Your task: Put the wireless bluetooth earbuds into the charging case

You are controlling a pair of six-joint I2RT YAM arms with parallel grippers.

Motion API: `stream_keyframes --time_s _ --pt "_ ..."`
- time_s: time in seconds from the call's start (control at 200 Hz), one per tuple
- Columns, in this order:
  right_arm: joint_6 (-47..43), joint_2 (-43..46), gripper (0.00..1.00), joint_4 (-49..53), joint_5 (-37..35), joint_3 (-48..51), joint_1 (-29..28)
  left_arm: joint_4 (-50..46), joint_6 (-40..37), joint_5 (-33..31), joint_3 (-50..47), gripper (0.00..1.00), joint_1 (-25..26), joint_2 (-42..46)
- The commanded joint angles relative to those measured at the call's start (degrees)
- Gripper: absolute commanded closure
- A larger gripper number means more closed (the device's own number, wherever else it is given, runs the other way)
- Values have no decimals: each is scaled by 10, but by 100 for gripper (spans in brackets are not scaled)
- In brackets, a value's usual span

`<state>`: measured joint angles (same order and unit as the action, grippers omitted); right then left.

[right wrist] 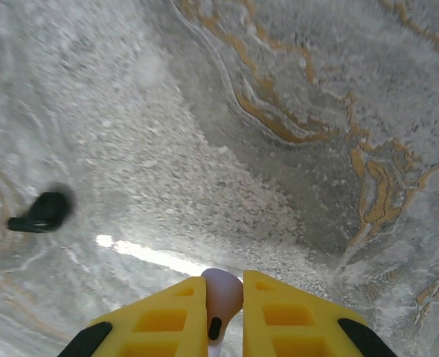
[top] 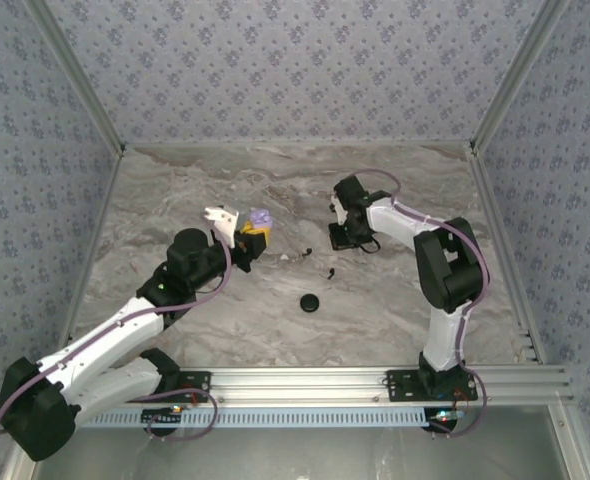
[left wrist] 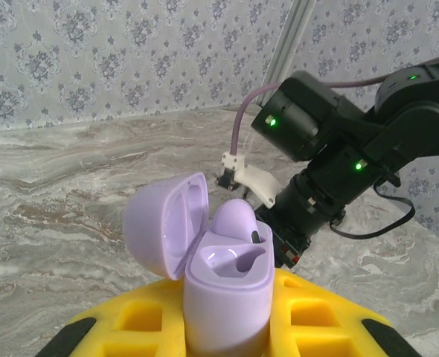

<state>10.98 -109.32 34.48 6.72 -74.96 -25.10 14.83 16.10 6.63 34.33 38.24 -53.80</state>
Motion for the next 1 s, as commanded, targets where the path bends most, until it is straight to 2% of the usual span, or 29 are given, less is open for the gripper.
stream_keyframes --time_s 0.0,0.32,0.655,0.805,0.994 --pt "-16 -20 85 32 -21 -20 2 23 3 8 8 79 -3 -1" --pt "-22 -40 82 47 -40 -32 1 25 3 8 10 79 -3 -5" --pt "-12 -31 61 61 -48 -41 -5 25 4 12 14 79 -3 -11" --pt "27 -28 56 67 -62 -45 -15 27 5 13 14 79 -3 -12" --pt "106 -38 56 61 -72 -43 -20 29 7 14 14 79 -3 -14"
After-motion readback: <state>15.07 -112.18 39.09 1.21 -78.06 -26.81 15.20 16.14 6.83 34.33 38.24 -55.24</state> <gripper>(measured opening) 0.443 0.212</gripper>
